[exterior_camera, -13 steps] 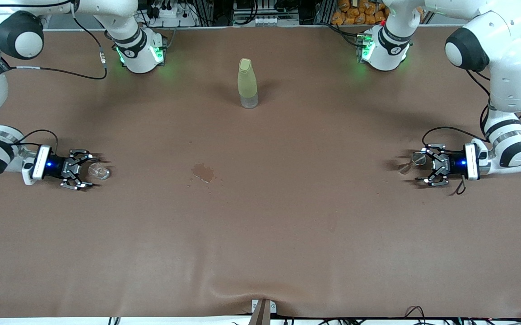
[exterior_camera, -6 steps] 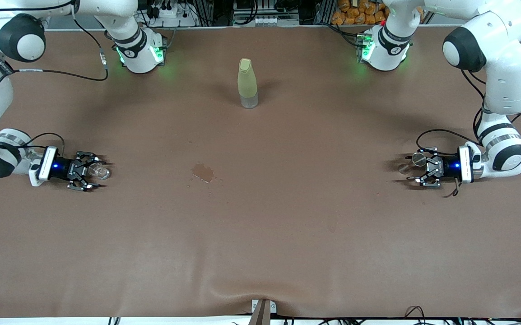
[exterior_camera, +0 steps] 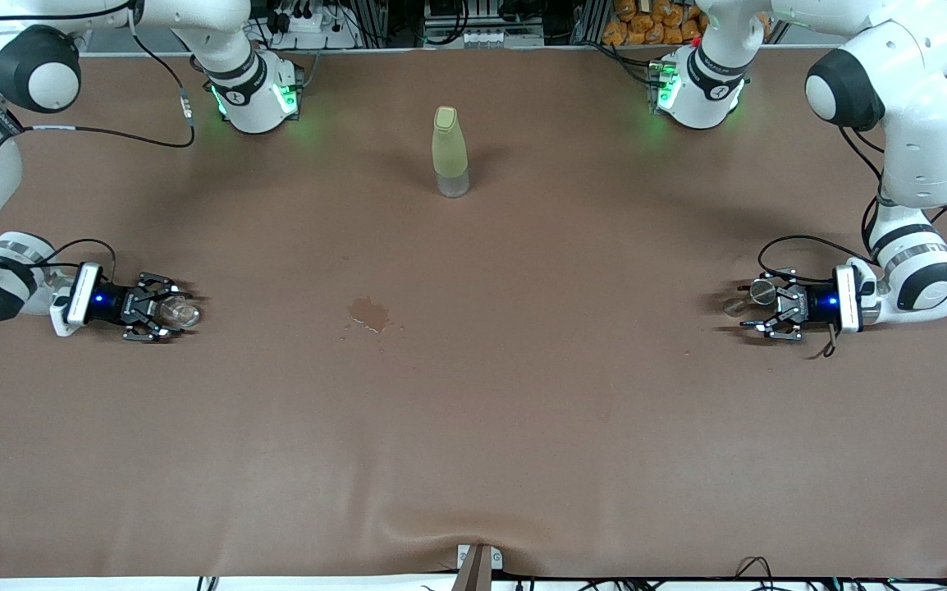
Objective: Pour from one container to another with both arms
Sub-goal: 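Lift the glass cup with the right gripper while the left gripper lifts the jigger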
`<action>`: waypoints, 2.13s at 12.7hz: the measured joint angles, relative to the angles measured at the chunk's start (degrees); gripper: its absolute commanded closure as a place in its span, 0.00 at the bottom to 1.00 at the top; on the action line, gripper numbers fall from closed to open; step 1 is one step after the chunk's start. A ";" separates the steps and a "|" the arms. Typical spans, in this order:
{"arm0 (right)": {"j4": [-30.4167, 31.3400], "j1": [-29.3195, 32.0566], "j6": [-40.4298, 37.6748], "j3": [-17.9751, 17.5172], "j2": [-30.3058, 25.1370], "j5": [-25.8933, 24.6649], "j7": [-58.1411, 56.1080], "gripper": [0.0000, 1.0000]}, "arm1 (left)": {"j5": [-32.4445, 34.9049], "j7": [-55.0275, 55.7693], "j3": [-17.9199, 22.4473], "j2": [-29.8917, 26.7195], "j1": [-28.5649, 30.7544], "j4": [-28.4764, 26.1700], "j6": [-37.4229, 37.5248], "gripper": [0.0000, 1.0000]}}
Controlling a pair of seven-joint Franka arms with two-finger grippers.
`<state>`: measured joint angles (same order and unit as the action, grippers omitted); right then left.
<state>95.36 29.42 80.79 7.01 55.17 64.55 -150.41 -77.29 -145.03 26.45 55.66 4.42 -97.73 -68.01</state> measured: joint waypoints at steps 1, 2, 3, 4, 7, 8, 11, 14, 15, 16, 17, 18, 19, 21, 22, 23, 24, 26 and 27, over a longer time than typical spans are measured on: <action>-0.01 0.06 -0.09 0.00 0.04 0.00 -0.01 0.35 | 0.00 0.00 0.00 0.00 -0.01 0.02 0.00 0.27; -0.03 0.13 -0.13 0.00 0.08 0.01 -0.02 0.46 | 0.00 0.00 0.00 0.00 -0.01 0.04 0.00 0.27; -0.06 0.19 -0.16 0.00 0.11 0.01 -0.03 0.55 | 0.00 0.00 0.00 0.01 -0.01 0.04 0.00 0.27; -0.11 0.20 -0.18 0.00 0.14 0.01 -0.04 0.64 | 0.00 0.00 0.03 0.05 -0.01 0.04 0.00 0.27; -0.27 0.22 -0.46 0.00 0.22 0.16 -0.05 0.77 | 0.01 0.00 0.07 0.12 -0.01 0.03 0.00 0.32; -0.28 0.22 -0.53 0.00 0.26 0.19 -0.05 0.77 | 0.08 0.02 0.08 0.16 -0.01 0.03 0.00 0.36; -1.04 0.23 -2.59 -0.36 0.26 0.43 -0.05 0.80 | 0.96 0.05 0.10 0.24 -0.01 0.00 0.00 0.48; -3.59 0.21 -3.06 -3.78 0.25 0.71 0.01 0.79 | 1.04 0.05 0.12 0.24 -0.01 0.00 0.00 0.67; -4.45 0.18 -3.06 -5.52 0.23 1.04 0.50 0.78 | 1.04 0.05 0.12 0.24 -0.01 0.00 0.00 0.69; -5.18 0.13 -3.06 -7.02 0.10 1.55 1.86 0.78 | 1.05 0.10 0.13 0.24 -0.01 0.01 0.00 0.77; -5.73 0.02 -3.05 -8.01 -0.28 1.84 3.78 0.78 | 1.05 0.14 0.14 0.24 -0.01 0.05 0.00 0.82; -6.28 -0.20 -3.05 -8.60 -1.16 2.13 6.50 0.78 | 1.05 0.34 0.15 0.24 -0.02 0.17 0.00 0.89; -6.71 -0.29 -3.05 -8.72 -1.97 2.23 8.34 0.78 | 1.05 0.51 0.16 0.20 -0.02 0.31 0.01 1.00; -7.60 -0.32 -3.39 -8.95 -3.26 2.38 10.99 0.79 | 1.05 1.17 0.17 -0.17 -0.03 0.76 0.11 1.00; -7.91 -0.32 -3.87 -9.57 -3.87 2.57 12.36 0.79 | 1.05 1.69 0.18 -0.48 -0.07 1.08 0.28 1.00; -8.20 -0.35 -4.09 -10.45 -4.71 2.75 14.09 0.79 | 1.04 2.33 0.18 -0.86 -0.19 1.37 0.41 1.00; -8.52 -0.44 -4.12 -11.14 -5.93 2.93 16.03 0.79 | 1.02 3.05 0.18 -1.33 -0.34 1.67 0.44 1.00; -8.94 -0.70 -4.15 -11.66 -9.26 3.50 19.36 0.79 | 1.01 4.99 0.18 -2.79 -0.50 1.99 0.46 1.00; -8.94 -0.78 -4.15 -11.68 -10.72 3.74 20.42 0.79 | 1.01 6.15 0.18 -3.62 -0.50 2.01 0.47 1.00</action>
<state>86.42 28.64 76.63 -4.66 44.45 68.29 -130.00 -76.27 -138.88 26.63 52.05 3.92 -95.73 -67.53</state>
